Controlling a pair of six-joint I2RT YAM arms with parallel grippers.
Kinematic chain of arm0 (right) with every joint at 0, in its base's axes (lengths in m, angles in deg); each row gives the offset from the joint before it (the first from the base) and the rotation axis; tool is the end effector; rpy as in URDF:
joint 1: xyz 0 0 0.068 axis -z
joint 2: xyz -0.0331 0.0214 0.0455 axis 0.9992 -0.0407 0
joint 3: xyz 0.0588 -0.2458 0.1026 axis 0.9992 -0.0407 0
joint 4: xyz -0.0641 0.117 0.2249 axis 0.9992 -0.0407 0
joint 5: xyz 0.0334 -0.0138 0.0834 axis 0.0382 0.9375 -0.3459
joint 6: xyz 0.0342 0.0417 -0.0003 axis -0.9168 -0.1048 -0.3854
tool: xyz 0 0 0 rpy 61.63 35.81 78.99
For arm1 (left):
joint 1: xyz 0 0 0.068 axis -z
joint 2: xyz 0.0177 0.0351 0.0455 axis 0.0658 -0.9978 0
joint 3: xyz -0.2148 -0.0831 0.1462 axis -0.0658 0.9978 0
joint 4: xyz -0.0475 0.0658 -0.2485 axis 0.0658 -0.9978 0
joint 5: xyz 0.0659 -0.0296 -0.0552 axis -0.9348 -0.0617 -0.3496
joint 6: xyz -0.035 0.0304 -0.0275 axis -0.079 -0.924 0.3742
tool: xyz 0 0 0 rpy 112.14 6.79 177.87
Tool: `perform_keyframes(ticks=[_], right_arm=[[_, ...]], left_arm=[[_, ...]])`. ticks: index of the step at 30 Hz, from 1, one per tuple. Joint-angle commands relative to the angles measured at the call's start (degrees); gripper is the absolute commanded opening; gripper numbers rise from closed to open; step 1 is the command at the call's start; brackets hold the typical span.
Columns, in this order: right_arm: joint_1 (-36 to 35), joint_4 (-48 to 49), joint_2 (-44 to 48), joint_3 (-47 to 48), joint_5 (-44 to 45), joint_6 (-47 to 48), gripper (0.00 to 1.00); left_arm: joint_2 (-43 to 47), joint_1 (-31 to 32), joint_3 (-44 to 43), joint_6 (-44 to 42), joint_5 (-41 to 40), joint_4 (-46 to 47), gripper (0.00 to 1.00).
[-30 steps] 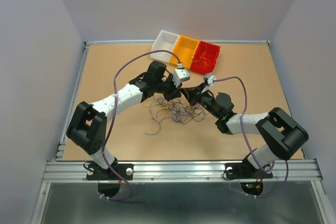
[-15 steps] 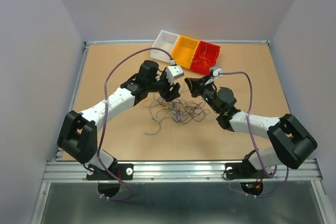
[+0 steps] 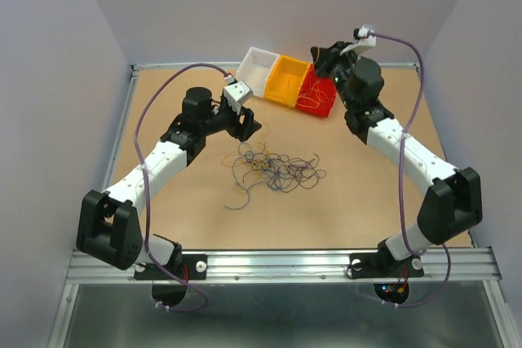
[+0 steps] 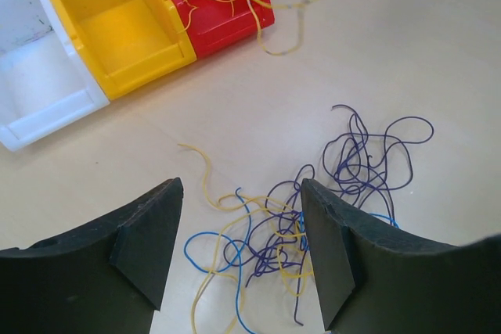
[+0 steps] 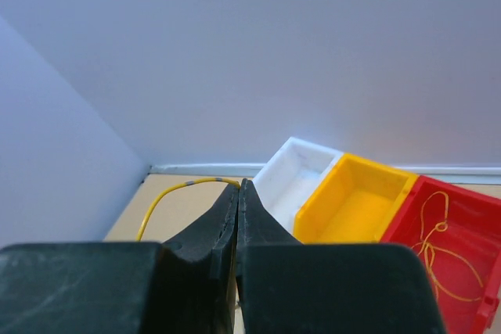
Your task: Untangle the cables
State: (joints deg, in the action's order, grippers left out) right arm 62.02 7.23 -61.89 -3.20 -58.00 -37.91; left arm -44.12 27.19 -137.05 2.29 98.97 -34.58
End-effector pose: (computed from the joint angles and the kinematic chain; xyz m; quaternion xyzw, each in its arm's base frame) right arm 0.3220 0.1493 0.3900 0.0246 0.6303 0.2650 0.7294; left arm 0.2827 -0.1434 0.3210 0.3979 0.6507 -0.2731 0.5862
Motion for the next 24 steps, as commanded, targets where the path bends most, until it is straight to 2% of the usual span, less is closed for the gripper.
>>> perform_keyframes(ticks=[1, 4, 11, 24], right_arm=[[3.85, -9.06, -4.34, 12.31, -2.21, -3.41, 0.01], [5.43, -12.57, -8.30, 19.50, -1.43, -3.68, 0.00], [10.53, -13.11, -15.94, 27.34, -1.07, -7.37, 0.00], [15.10, -12.50, -30.80, 34.21, -0.63, -7.55, 0.01]], left_arm=[[1.56, -0.04, 0.41, 1.11, 0.98, 3.97, 0.73], [1.20, -0.04, 0.32, 0.76, 1.06, 3.97, 0.73], [0.50, -0.04, 0.32, 0.49, 0.80, 4.06, 0.73], [0.06, -0.04, 0.41, 0.06, 0.27, 4.15, 0.73]])
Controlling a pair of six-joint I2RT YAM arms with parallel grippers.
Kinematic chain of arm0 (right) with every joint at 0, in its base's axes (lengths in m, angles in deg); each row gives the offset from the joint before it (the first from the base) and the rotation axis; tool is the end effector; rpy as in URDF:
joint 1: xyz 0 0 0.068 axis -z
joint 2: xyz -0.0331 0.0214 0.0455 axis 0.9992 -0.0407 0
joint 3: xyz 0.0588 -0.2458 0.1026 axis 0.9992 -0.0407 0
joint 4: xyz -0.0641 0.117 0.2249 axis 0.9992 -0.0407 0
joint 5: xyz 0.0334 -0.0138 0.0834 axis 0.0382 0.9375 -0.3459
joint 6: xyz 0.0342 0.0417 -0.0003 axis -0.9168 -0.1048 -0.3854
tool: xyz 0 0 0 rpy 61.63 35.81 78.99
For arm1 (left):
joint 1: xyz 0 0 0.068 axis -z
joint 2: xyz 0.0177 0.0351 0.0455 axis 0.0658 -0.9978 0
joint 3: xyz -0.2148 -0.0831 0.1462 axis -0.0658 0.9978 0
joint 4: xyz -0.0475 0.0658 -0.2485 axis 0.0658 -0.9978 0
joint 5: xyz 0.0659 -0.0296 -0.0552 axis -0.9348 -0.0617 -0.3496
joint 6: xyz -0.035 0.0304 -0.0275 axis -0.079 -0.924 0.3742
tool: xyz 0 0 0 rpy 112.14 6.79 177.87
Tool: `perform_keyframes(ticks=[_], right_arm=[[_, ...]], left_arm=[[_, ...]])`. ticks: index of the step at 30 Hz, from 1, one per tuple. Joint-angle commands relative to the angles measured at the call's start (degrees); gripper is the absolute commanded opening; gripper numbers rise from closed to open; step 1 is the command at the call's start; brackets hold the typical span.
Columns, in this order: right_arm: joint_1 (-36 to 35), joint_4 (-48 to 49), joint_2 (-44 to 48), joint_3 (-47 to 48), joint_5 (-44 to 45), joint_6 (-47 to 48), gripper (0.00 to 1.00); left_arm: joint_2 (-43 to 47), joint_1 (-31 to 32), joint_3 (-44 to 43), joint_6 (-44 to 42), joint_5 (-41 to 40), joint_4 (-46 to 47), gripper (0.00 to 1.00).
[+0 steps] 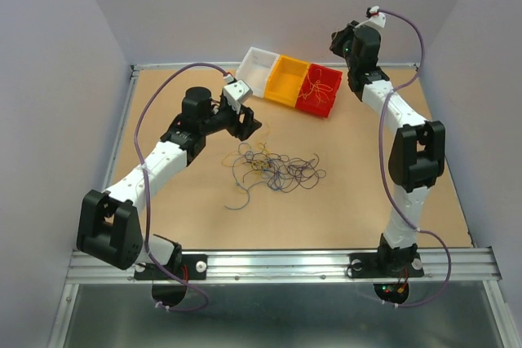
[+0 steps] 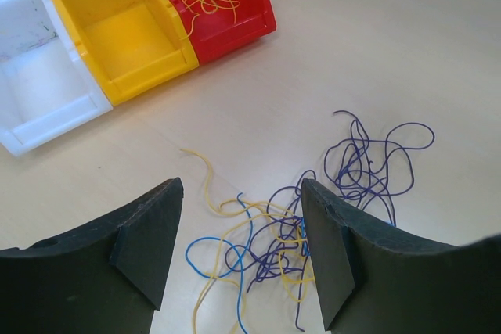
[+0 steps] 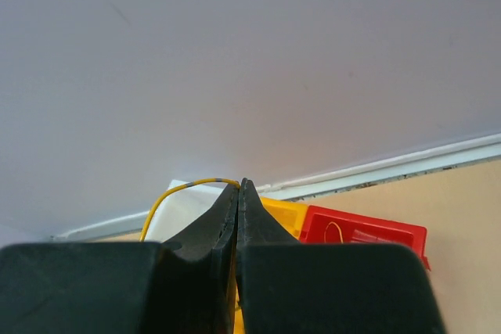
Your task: Untangle the cables
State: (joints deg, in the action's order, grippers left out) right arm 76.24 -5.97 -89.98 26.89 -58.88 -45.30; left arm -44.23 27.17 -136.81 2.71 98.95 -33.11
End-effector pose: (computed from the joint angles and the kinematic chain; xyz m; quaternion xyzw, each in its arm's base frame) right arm 0.4754 0.0918 0.3580 0.1431 0.6881 0.1997 0.6828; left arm 0.2834 -0.1435 0.3216 0.3955 0.6460 -0.2740 0.5926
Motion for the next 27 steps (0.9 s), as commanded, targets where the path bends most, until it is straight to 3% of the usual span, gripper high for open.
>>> perform_keyframes(ticks=[1, 12, 17, 24, 27], right_arm=[[1.22, 0.79, -3.41, 4.55, 0.59, 0.19, 0.01], [0.96, 2.11, -9.83, -2.20, 8.41, 4.41, 0.00], [-2.46, 1.15, -12.12, -3.79, 18.95, 9.59, 0.01], [-6.59, -4.04, -18.26, -0.37, 24.67, 12.48, 0.01], [-7.47, -9.47, -23.61, 6.03, 28.28, 13.02, 0.00]], left_arm=[[0.26, -0.02, 0.17, -0.45, 0.29, 2.68, 0.73], [-0.44, -0.02, 0.00, -0.54, 0.29, 2.77, 0.73], [-0.62, 0.07, -0.09, -0.45, -0.23, 2.60, 0.73], [-1.41, 0.68, -0.62, -0.45, -2.34, 2.07, 0.73], [-1.94, 0.86, -1.06, -0.45, -3.66, 1.63, 0.73]])
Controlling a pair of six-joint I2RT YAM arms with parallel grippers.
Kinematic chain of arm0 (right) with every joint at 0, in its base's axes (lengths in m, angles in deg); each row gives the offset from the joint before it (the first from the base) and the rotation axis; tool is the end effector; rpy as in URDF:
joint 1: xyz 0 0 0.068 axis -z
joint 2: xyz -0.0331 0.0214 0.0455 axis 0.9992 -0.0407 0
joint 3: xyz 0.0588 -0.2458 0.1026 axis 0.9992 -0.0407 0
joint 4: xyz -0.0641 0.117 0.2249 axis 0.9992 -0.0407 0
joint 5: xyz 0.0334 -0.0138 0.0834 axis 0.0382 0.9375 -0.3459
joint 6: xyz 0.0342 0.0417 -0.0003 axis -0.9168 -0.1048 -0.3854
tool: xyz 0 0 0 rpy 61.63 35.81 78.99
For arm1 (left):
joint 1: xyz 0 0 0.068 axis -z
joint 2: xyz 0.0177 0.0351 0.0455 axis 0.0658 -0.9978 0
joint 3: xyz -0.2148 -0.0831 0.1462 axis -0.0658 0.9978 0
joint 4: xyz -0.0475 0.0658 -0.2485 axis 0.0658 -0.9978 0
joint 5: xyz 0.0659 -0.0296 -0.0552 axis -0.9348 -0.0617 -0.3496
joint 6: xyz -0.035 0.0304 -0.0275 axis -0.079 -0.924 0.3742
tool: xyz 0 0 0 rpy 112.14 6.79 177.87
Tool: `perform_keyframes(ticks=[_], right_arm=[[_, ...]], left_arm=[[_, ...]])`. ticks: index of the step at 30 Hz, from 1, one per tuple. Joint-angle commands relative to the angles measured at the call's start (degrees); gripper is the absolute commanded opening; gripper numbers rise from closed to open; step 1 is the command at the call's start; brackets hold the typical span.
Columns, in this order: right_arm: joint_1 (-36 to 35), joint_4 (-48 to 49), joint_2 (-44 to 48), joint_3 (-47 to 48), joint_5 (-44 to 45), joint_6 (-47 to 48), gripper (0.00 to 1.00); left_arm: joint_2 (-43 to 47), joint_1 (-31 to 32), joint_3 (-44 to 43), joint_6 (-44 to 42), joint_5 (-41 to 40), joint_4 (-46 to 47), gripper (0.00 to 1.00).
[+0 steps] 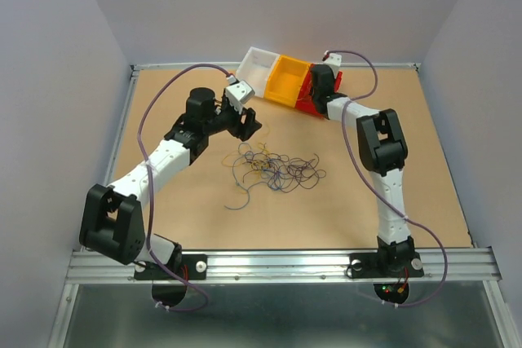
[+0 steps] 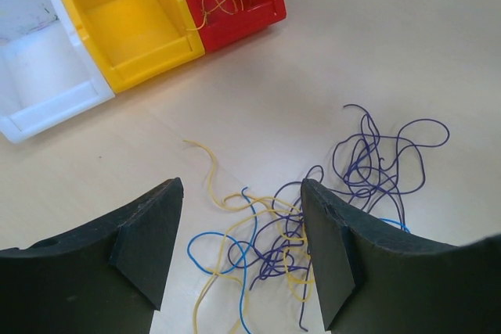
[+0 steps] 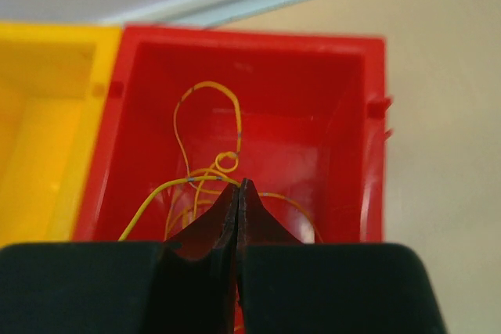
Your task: Untangle the cables
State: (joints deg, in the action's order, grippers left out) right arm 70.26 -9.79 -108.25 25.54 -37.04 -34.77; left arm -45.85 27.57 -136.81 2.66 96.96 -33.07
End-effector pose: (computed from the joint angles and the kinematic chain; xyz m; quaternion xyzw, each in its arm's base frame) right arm 0.5091 0.1418 0.1869 0.1375 0.8066 -0.0363 0.5737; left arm 0.2887 -0.1471 0.3130 0.3889 0.6601 -0.2646 0.5857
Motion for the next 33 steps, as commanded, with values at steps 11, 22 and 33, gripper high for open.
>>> perform_keyframes(ticks=[11, 22, 33], right_arm=[[-0.43, -17.18, -11.96, 14.35, -4.09, -2.34, 0.01], [-0.26, -18.32, 0.60, 7.24, -6.03, -1.29, 0.02], [-0.26, -18.67, 8.70, 1.34, -2.43, -0.59, 0.24]], left_arm=[[-1.20, 0.91, -1.50, -0.58, -2.99, 1.06, 0.73], [-0.23, 1.08, -1.24, -0.58, -4.49, 0.97, 0.73], [0.29, 1.43, -1.06, -0.14, -5.80, 1.14, 0.74]])
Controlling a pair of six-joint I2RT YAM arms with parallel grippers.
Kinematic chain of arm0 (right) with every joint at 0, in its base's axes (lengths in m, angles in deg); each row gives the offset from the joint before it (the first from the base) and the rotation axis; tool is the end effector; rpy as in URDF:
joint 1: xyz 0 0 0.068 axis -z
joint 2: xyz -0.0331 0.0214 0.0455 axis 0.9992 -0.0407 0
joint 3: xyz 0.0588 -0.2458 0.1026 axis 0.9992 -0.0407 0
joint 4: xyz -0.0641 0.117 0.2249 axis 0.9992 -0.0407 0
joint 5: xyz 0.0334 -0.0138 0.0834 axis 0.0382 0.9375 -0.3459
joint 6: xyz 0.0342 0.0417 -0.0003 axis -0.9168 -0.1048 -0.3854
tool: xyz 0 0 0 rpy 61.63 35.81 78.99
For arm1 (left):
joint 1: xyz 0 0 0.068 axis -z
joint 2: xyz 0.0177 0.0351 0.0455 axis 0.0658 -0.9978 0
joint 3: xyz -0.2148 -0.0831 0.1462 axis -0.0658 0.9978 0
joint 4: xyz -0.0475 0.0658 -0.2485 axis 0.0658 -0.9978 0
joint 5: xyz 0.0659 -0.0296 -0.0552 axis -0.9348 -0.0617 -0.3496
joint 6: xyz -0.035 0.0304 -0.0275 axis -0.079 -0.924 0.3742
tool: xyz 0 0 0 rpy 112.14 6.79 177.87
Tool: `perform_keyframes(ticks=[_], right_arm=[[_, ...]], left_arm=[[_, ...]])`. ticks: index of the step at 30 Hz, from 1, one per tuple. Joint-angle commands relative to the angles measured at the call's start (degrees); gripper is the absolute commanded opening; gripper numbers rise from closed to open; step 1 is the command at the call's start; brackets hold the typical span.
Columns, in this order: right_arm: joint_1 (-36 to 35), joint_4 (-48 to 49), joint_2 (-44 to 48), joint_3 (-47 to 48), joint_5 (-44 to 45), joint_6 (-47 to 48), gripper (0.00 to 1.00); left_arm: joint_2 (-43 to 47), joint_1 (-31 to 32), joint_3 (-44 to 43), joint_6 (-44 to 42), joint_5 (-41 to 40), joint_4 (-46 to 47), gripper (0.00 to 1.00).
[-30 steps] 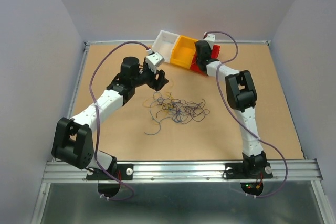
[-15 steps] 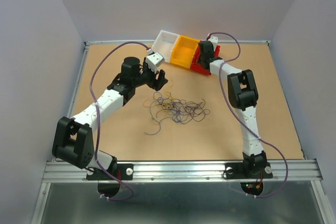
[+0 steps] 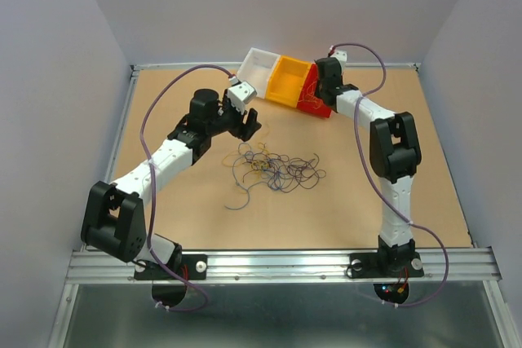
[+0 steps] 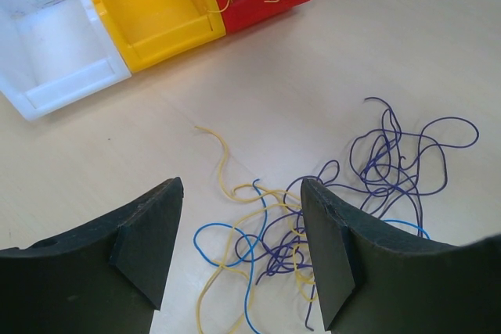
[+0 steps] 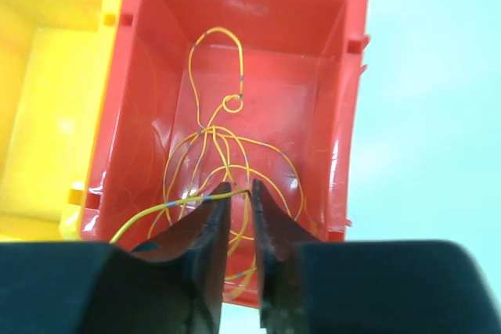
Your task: Untangle the cables
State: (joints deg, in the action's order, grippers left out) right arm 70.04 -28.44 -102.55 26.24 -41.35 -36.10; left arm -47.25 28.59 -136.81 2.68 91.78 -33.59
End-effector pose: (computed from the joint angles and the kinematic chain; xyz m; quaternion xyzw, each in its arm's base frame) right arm 0.4864 0.1392 0.2098 0.1062 0.8659 -0.0371 0.4874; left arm 0.2927 -0.1522 0.3043 0.3716 0.6841 -0.2378 0.5809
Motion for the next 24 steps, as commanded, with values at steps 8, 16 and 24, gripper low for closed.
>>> perform_keyframes(ticks=[8, 16, 24], right_arm=[[-0.04, -2.14, 3.69, 5.57, 1.09, 0.40, 0.53], [-0.04, -2.23, 2.30, 8.62, 0.65, 1.89, 0.19], [2.42, -4.51, -8.32, 18.21, -2.69, -0.57, 0.01]], left_arm=[[2.22, 0.41, -0.80, -0.25, -1.42, 1.93, 0.74], [1.69, 0.41, -1.15, -0.34, -1.42, 1.67, 0.74], [1.43, 0.41, -1.15, -0.51, -1.50, 1.58, 0.74]])
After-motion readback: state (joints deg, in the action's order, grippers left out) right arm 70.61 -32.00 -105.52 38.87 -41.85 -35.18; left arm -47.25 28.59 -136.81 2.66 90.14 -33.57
